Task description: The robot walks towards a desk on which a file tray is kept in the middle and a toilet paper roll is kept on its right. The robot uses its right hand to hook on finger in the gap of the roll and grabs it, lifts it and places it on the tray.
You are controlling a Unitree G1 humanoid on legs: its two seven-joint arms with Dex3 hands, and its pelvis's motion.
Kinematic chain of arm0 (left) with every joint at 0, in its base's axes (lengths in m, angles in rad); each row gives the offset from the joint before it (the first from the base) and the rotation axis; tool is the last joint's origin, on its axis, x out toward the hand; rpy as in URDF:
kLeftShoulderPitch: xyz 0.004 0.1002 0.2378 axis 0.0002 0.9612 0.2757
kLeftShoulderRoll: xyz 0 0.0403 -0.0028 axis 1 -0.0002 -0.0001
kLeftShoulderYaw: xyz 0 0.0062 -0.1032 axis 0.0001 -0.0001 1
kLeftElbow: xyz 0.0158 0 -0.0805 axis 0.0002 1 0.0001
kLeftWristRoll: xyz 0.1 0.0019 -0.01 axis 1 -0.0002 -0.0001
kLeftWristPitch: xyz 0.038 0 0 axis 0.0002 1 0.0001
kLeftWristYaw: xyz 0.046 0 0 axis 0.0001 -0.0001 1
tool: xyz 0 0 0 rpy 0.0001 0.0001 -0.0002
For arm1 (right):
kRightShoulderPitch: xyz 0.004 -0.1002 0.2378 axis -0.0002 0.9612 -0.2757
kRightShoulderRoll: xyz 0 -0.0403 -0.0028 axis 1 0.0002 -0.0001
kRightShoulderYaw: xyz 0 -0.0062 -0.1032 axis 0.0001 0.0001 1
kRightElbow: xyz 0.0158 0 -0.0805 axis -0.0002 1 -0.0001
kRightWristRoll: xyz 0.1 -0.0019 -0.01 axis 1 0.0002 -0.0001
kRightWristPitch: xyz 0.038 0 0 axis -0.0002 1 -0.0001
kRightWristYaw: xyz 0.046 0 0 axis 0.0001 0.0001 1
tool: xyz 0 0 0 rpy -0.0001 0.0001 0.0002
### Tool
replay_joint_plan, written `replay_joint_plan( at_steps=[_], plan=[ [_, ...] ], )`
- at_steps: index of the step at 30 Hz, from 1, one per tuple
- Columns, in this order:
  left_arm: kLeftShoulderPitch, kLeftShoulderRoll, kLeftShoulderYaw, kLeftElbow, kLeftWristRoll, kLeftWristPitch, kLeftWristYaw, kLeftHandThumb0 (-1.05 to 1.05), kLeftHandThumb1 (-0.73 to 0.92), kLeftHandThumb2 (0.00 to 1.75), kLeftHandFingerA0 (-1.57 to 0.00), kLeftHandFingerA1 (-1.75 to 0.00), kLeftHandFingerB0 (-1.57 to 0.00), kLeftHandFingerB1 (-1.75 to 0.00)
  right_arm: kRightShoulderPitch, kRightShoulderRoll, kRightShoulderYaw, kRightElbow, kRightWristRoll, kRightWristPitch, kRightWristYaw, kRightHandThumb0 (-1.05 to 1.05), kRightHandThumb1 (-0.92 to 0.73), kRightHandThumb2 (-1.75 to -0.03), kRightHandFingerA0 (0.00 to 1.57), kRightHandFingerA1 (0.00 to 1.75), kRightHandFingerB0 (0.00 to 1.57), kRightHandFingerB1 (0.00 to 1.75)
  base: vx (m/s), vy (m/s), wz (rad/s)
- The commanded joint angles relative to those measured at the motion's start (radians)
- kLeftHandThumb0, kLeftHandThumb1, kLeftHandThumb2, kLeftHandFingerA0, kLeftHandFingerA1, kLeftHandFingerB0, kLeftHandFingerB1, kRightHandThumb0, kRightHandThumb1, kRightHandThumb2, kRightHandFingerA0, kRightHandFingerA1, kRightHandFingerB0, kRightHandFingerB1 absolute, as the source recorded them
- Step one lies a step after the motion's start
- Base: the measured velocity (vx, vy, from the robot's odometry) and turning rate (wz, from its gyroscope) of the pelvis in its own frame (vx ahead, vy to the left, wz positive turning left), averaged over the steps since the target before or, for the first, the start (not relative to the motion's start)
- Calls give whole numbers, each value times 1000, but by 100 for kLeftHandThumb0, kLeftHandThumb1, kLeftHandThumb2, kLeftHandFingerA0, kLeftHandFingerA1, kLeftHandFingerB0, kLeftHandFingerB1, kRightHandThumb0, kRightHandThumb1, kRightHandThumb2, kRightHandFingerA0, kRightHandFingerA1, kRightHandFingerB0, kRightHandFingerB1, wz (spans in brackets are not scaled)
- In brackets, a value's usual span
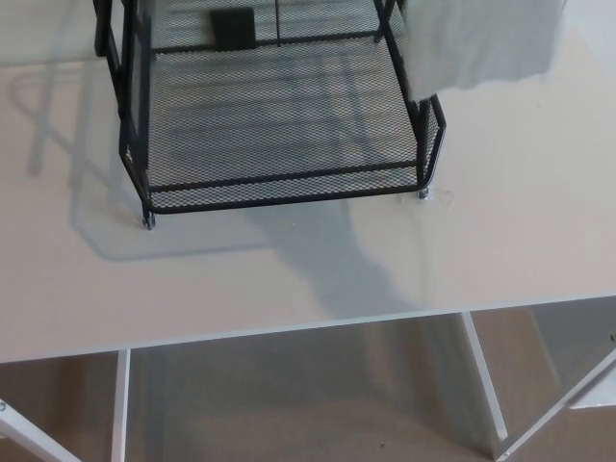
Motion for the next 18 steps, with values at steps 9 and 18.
replay_joint_plan(
  at_steps=[9,18],
  plan=[
    [-24,-4,-11,8,16,-33,10,-105,77,130,-59,-104,-15,-72,-136,153,186,187,-89,117,84,-24,-69,-69,82,156,85,89,0,0,0],
    [-37,-12,-20,13,17,-37,18,-105,79,134,-99,-137,-19,-78,-135,266,330,338,-189,44,-20,-32,-62,-58,79,157,81,70,0,0,0]
  ],
)
